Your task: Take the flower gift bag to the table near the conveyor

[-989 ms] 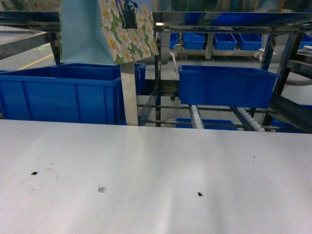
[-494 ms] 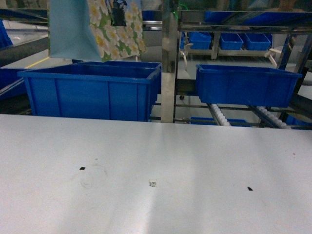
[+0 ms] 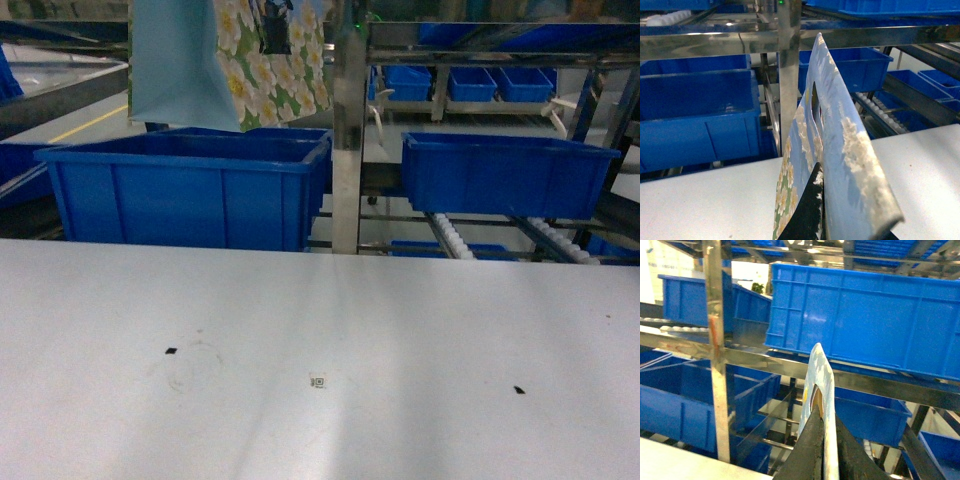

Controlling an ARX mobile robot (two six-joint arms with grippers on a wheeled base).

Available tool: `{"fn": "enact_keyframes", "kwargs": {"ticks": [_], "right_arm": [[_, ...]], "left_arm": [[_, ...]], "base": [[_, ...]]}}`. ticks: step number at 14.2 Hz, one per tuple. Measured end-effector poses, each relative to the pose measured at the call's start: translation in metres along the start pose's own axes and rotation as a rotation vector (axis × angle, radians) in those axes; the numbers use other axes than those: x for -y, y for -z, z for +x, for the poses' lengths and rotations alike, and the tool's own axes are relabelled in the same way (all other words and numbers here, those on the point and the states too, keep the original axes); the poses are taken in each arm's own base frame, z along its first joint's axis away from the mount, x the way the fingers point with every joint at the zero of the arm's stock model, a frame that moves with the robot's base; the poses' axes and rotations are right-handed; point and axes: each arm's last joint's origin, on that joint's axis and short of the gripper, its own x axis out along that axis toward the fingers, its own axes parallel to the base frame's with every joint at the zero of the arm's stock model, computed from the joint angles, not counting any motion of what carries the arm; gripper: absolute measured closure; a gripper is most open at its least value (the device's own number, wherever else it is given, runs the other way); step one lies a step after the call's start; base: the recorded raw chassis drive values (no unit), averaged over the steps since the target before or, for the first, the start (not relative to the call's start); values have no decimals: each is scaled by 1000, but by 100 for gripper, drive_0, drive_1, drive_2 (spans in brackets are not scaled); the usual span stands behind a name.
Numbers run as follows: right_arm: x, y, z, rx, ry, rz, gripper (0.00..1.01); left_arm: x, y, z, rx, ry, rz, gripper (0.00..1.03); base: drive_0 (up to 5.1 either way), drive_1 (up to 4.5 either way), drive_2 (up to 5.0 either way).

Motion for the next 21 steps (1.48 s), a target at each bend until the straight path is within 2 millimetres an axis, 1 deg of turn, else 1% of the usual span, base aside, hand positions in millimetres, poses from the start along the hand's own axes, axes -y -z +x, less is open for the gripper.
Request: {"fn": "enact_keyframes", "kwargs": {"ticks": [2,6,14,15,17,19,20,21], "right_arm": [[-2,0,1,4,-22,0,99],[-2,0,1,1,-13,1,99],[-2,0,1,2,-14,1,99],[-1,3,3,20,-13,-3,99],[-6,36,12,-29,1,7,99],[-13,64,18,-109,-17,32,99],[-16,72,22,-127,-11,39,99],[-20,75,25,-99,-23,29,99]], "left_arm": [[-7,1,2,-7,-37,-4,101],[-1,1,1,-5,-4,0,101],[-3,1,1,-5,-12,-1,101],[-3,1,1,-5,-13,-1,101],[-3,1,1,-5,-13,-1,101],[-3,1,1,-5,-13,-1,101],[-3,1,1,-5,-13,-1,101],[-3,1,1,-5,-12,-1,101]], "base": [[0,0,0],[0,0,0],[0,0,0],[0,0,0],[0,0,0],[0,0,0],[0,0,0],[0,0,0]]}}
